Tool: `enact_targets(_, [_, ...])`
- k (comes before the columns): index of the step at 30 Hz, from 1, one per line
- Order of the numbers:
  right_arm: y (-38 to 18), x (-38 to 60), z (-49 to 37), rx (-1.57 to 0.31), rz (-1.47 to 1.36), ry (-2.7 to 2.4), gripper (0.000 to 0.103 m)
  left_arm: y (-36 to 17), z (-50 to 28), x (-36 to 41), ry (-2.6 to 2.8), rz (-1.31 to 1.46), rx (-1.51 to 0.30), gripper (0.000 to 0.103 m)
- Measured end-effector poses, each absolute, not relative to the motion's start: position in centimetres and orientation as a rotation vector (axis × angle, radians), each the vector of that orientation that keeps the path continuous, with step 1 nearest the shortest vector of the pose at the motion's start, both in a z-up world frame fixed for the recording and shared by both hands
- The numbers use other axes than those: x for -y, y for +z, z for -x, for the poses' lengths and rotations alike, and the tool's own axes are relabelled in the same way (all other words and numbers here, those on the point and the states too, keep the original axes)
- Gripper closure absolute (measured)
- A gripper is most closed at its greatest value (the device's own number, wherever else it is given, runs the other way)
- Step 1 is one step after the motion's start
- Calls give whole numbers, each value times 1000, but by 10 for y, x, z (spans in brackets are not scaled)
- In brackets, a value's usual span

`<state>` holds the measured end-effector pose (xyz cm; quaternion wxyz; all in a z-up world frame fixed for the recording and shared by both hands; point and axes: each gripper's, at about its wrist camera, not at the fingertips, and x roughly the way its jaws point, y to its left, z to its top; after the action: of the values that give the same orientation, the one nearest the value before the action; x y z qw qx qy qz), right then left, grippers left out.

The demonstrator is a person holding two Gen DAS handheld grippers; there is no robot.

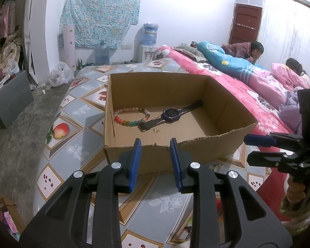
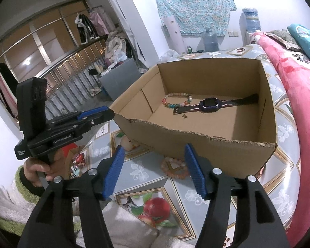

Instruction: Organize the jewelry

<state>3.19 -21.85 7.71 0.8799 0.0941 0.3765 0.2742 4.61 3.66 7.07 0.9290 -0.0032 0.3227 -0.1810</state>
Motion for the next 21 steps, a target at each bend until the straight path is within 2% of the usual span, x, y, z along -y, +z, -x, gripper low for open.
enact_targets(6, [59,225,-26,-839,-212,550,42,63,-36,-33,-394,11,-665,76])
enact_targets(9, [44,234,-19,-882,-215,511,42,55,-30,-29,-412,15,-678,68])
enact_targets(17, [2,264,-8,-989,-281,429,42,17,-22,0,-450,-44,-761,67])
enact_targets(21, [0,270,-14,-972,-308,415,42,8,-26,14,-474,-83,-763,67])
